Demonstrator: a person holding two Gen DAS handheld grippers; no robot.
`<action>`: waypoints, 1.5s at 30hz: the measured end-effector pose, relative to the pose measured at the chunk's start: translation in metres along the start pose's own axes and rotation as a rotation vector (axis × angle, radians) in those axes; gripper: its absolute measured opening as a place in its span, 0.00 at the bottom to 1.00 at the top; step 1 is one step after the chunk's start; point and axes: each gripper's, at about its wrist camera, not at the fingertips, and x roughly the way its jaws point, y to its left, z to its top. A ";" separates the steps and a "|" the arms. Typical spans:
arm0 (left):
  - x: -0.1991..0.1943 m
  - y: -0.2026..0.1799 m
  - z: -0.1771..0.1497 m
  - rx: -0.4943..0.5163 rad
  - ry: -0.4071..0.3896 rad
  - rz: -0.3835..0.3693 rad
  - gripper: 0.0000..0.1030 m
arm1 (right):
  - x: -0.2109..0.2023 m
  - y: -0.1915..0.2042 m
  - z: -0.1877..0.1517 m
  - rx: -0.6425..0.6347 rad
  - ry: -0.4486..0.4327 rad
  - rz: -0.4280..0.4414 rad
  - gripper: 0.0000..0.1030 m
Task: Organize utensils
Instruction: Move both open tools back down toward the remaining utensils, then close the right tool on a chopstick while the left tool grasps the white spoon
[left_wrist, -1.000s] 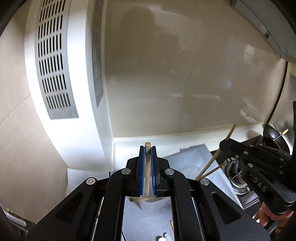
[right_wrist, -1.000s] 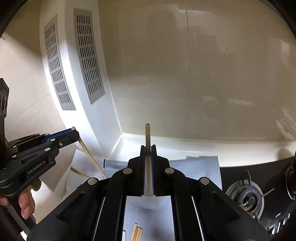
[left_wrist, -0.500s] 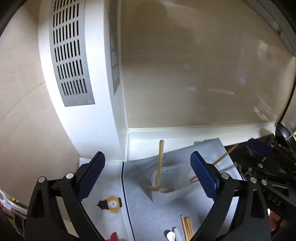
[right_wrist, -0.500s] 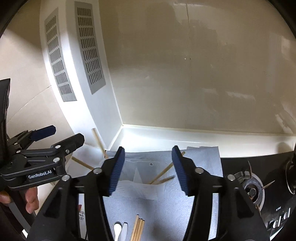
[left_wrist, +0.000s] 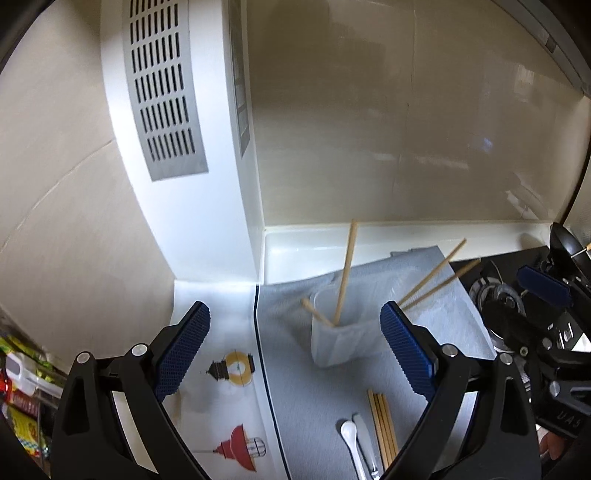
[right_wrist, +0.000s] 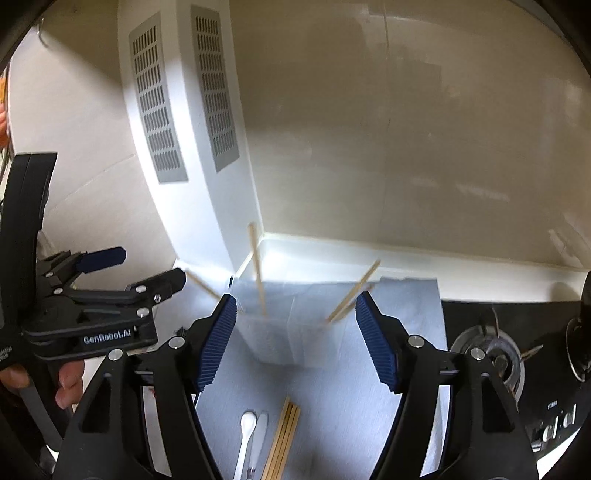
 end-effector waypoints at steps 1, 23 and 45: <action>0.000 0.001 -0.004 -0.001 0.010 0.002 0.88 | 0.000 0.001 -0.006 0.001 0.015 0.003 0.65; 0.059 0.017 -0.109 0.013 0.326 0.082 0.88 | 0.088 -0.034 -0.130 0.159 0.427 -0.031 0.47; 0.077 0.022 -0.126 0.015 0.400 0.089 0.88 | 0.172 0.001 -0.160 0.032 0.611 -0.001 0.12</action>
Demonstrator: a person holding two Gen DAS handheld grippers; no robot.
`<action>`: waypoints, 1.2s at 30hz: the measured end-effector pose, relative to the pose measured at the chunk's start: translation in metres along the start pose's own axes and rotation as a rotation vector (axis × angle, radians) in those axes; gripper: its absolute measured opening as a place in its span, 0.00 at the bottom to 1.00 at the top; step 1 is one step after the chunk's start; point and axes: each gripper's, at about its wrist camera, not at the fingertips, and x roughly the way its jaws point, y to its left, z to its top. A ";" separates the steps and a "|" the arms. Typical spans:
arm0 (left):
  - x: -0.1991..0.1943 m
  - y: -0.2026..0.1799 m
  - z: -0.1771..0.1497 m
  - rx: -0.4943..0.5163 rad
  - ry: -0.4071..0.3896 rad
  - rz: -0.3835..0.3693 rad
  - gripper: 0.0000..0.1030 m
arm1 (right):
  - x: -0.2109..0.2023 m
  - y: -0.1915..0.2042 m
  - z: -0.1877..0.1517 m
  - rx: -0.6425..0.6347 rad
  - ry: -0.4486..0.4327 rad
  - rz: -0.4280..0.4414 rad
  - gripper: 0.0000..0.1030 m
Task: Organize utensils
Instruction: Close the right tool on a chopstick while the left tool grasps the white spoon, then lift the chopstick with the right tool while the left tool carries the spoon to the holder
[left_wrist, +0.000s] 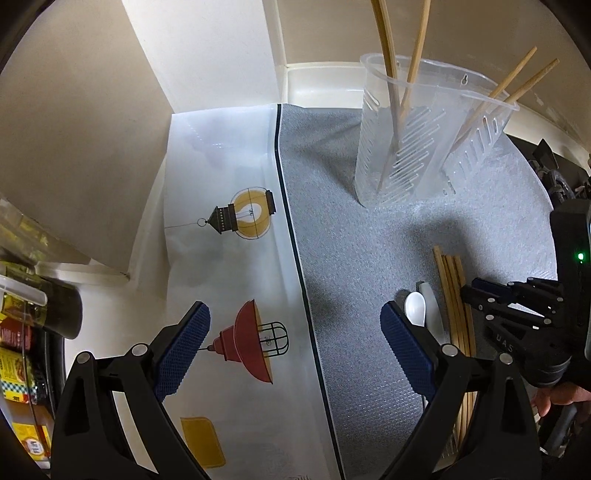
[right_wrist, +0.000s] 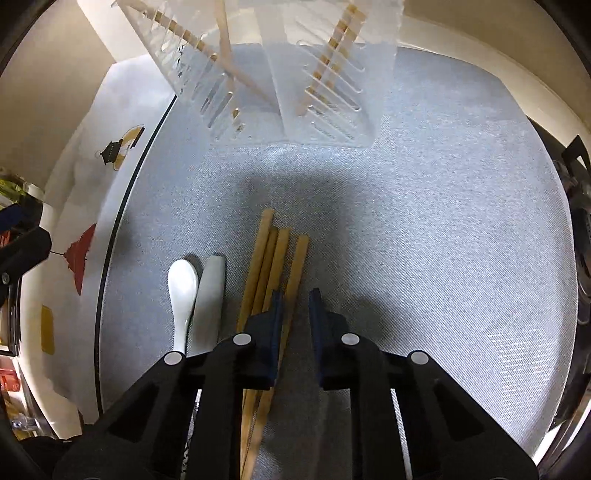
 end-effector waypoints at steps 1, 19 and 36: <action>0.001 -0.001 0.000 0.002 0.002 -0.002 0.88 | 0.001 0.003 0.001 -0.017 -0.011 -0.021 0.12; 0.054 -0.055 -0.008 0.134 0.099 -0.216 0.61 | -0.011 -0.018 -0.008 0.066 -0.020 0.004 0.07; 0.072 -0.066 -0.007 0.117 0.120 -0.390 0.06 | -0.010 -0.032 -0.023 0.063 -0.023 0.009 0.07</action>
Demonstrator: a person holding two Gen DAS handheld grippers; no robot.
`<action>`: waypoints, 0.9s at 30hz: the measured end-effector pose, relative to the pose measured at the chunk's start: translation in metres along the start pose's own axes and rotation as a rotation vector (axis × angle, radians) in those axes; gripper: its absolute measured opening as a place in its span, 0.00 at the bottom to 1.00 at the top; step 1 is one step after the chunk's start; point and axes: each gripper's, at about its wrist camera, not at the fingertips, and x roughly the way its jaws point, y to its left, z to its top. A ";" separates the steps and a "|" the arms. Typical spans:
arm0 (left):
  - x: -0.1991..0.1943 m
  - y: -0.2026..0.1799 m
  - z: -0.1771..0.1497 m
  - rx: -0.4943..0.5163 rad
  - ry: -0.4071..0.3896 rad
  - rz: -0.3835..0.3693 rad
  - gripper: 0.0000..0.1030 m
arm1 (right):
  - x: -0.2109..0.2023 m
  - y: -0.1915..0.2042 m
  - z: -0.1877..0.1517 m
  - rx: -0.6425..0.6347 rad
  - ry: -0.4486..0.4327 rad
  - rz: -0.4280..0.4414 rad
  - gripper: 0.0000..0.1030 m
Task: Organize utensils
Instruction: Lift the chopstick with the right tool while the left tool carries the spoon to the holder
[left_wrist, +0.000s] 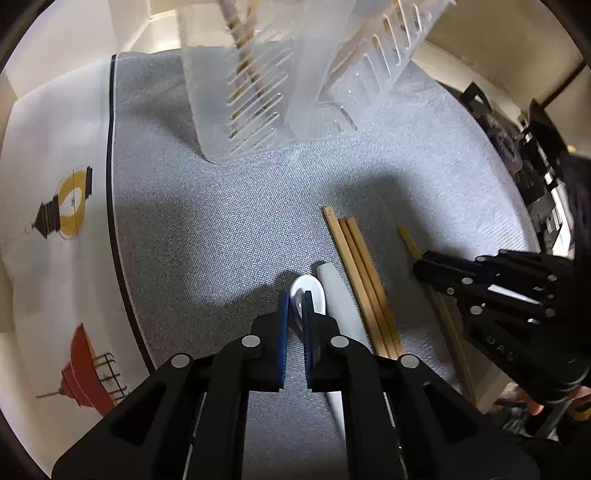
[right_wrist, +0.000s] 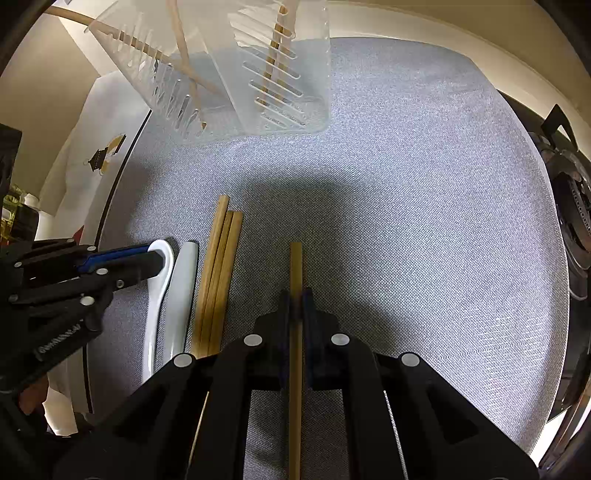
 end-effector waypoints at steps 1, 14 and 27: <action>-0.004 0.001 -0.001 -0.011 -0.009 -0.004 0.05 | 0.000 0.000 0.000 0.003 0.001 0.001 0.07; -0.090 0.012 -0.005 -0.015 -0.214 0.023 0.04 | -0.034 -0.002 0.004 0.004 -0.077 0.029 0.07; -0.159 -0.005 -0.004 0.039 -0.393 0.056 0.04 | -0.114 0.008 0.008 -0.031 -0.262 0.082 0.07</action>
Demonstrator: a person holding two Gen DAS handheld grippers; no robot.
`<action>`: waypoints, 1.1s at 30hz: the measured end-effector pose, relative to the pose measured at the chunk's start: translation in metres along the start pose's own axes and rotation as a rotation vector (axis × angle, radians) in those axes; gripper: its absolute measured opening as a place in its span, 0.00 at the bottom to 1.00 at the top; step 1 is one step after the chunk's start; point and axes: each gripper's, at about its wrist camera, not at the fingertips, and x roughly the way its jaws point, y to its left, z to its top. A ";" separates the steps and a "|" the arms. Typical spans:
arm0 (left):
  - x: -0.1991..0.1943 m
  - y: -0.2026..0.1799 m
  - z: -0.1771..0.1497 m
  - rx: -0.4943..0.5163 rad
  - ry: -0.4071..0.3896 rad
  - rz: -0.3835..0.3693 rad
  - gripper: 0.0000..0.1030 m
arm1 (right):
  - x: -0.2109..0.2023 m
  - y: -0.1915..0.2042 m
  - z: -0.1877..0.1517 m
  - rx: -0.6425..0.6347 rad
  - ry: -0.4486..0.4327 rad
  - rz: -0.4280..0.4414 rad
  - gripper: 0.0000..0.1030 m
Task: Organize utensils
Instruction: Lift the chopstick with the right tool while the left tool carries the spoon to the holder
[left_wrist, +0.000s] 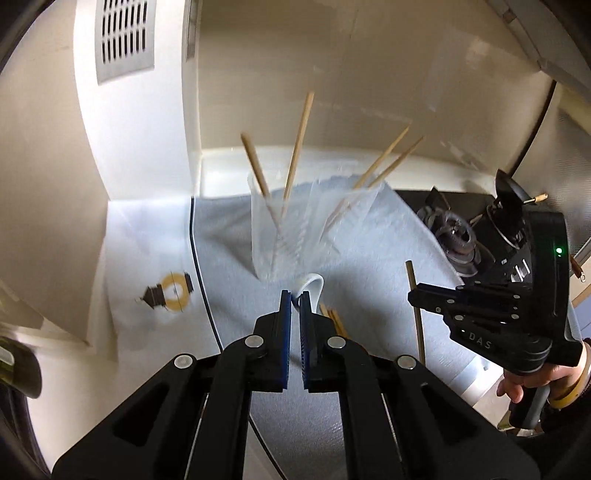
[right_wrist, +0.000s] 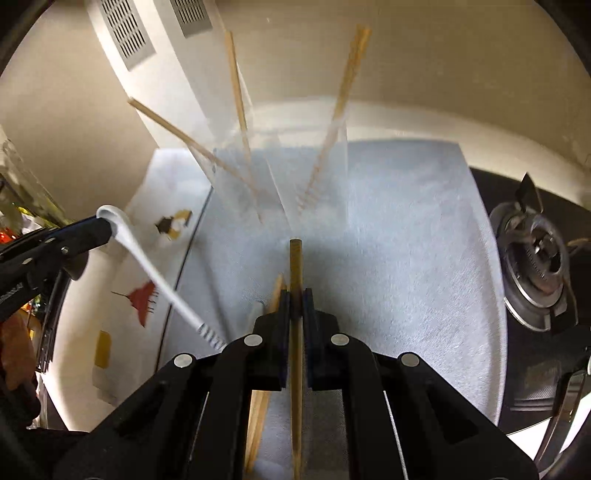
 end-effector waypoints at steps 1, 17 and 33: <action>-0.004 -0.001 0.003 0.002 -0.013 0.004 0.04 | -0.006 0.001 0.002 -0.002 -0.015 0.003 0.07; -0.045 -0.004 0.031 0.024 -0.098 0.054 0.03 | -0.075 0.013 0.036 -0.042 -0.227 0.008 0.07; -0.094 -0.015 0.097 0.070 -0.264 0.076 0.03 | -0.139 0.025 0.100 -0.114 -0.439 0.002 0.07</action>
